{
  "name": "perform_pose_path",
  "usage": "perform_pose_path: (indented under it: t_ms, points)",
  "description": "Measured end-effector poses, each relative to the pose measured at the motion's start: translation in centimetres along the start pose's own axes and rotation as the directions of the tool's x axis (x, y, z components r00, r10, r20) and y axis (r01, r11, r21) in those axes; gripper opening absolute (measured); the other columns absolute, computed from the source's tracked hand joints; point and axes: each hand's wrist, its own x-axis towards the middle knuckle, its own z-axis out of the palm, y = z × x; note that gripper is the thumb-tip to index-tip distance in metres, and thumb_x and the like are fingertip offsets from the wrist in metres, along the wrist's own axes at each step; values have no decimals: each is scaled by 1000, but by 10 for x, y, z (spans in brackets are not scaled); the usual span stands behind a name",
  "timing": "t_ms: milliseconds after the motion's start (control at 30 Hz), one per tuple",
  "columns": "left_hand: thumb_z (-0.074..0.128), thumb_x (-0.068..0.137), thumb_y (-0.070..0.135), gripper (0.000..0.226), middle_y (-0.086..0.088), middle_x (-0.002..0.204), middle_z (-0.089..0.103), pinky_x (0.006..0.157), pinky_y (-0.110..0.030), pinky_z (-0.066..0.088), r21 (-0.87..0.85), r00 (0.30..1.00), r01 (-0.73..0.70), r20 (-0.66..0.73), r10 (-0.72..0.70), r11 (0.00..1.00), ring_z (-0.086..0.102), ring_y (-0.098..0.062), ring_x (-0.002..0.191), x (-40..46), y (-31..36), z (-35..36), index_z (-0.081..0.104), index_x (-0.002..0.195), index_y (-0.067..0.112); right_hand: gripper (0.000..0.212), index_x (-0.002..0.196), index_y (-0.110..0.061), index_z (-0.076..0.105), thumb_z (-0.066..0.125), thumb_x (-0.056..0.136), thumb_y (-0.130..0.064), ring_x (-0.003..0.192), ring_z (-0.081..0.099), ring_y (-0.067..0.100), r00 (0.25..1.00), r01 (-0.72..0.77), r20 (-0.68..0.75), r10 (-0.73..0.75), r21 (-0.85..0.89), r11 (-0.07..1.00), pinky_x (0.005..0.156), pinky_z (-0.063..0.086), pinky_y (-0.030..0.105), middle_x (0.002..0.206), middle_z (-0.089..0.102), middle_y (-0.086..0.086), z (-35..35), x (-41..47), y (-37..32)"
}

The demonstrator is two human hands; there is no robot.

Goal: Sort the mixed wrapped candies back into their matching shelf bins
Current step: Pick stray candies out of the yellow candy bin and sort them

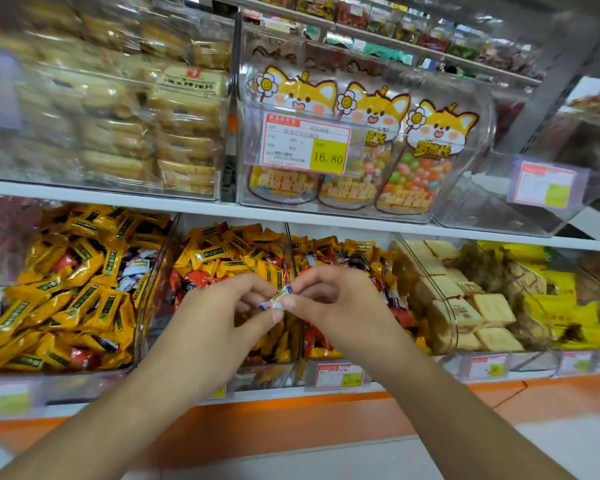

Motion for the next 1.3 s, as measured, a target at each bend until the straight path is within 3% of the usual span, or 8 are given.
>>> perform_pose_path:
  t_ms: [100,233,333,467,633,833,1033,1300]
  points:
    - [73,92,38,14,23,93,66,83,-22,55,104,999,28,-37,-24,994,61,4,90,0,-6,-6,64,101,45,6,93,-32,75,71,97,-32,90,69,0,999,-13,-45,10,-53,999,81,51,24,92,76,-13,-8,4,8]
    - [64,98,38,42,23,138,54,104,-23,44,261,1000,-26,22,21,965,54,-2,123,2,-10,-4,52,138,43,12,104,-34,70,65,100,-24,87,66,1,971,-70,-238,2,-278,958,65,48,9,94,71,-16,-38,15,37]
    - [55,102,43,52,29,153,37,110,-18,32,242,991,-105,111,80,965,47,1,132,5,-5,5,38,151,46,19,115,-28,68,64,99,-19,95,66,5,943,-123,-333,-3,-356,926,82,57,23,101,68,-16,-59,30,64]
    - [45,104,50,62,40,159,10,115,-9,9,205,967,-185,213,141,961,10,16,145,9,-3,24,13,158,53,42,140,-26,60,67,99,-22,124,60,16,970,-104,-243,-11,-452,886,101,51,30,132,65,-6,-69,55,81]
    - [40,104,55,63,45,158,2,111,-6,3,195,958,-195,248,144,961,0,23,139,18,-7,36,7,157,56,59,153,-34,47,69,99,-24,141,47,17,999,-41,-35,26,-553,832,103,37,20,155,49,-8,-67,89,94]
    - [40,103,55,60,47,157,3,104,3,-2,201,958,-196,248,144,960,4,21,142,21,-10,37,14,157,55,40,129,-31,70,78,91,-21,92,57,4,994,-40,-103,-24,-570,821,79,43,16,115,62,-12,-69,93,104]
    - [44,103,52,59,45,158,6,99,5,-4,189,959,-177,254,126,966,4,23,139,18,-8,36,20,158,52,13,94,-21,82,76,91,-10,85,65,5,962,-49,-255,-101,-524,851,72,48,8,92,72,-12,-73,80,110]
    - [46,103,51,60,46,157,5,116,-11,7,185,959,-174,253,124,967,7,15,148,13,-7,37,19,158,53,18,102,-24,78,70,94,-10,93,66,6,946,-71,-312,-86,-460,885,69,44,12,97,70,-14,-80,64,107]
